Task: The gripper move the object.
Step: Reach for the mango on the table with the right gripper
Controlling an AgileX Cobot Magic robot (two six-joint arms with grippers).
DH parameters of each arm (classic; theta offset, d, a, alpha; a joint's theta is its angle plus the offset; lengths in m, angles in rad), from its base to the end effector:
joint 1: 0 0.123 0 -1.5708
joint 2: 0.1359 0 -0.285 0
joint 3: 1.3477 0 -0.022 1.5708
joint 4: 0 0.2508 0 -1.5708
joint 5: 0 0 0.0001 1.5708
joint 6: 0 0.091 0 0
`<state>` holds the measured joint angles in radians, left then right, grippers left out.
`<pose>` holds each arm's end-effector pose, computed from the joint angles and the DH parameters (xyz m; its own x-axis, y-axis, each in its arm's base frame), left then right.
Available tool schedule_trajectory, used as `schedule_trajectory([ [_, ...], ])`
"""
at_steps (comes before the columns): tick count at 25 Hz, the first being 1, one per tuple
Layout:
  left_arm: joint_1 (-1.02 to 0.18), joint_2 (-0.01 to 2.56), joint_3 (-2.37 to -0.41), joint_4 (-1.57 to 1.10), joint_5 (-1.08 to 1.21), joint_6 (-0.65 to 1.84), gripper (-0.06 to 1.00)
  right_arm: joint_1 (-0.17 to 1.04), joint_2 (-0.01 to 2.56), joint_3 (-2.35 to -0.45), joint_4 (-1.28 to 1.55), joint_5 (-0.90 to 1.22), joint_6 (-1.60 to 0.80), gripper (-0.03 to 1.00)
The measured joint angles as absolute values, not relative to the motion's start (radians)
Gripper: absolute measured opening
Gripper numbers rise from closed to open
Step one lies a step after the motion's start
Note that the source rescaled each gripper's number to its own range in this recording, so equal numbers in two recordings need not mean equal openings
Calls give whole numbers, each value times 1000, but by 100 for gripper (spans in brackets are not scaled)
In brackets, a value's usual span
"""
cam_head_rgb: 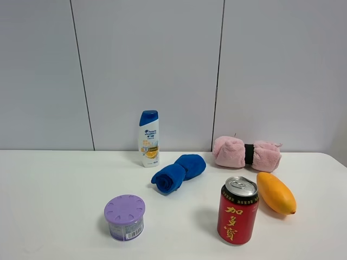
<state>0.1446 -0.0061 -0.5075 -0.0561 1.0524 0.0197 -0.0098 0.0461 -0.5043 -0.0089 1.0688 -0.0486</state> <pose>-0.0057 -0.0053 0.2801 -0.4304 -0.0709 -0.8998 -0.1040 0.9942 -0.0285 0.0015 -0.0007 0.2779 -0.5000 -0.0480 -0.8647 -0.0099 0.9987 -0.0497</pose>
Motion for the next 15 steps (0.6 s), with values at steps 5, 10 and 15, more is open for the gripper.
schedule_trajectory([
  [5,145,-6,-507,-56,1052,20,100,-10,46,-504,-9,1069,-49,100],
  [10,145,-6,-507,-56,1052,20,100,-10,46,-504,-9,1069,-49,100],
  [15,145,-6,-507,-56,1052,20,100,-10,46,-504,-9,1069,-49,100],
])
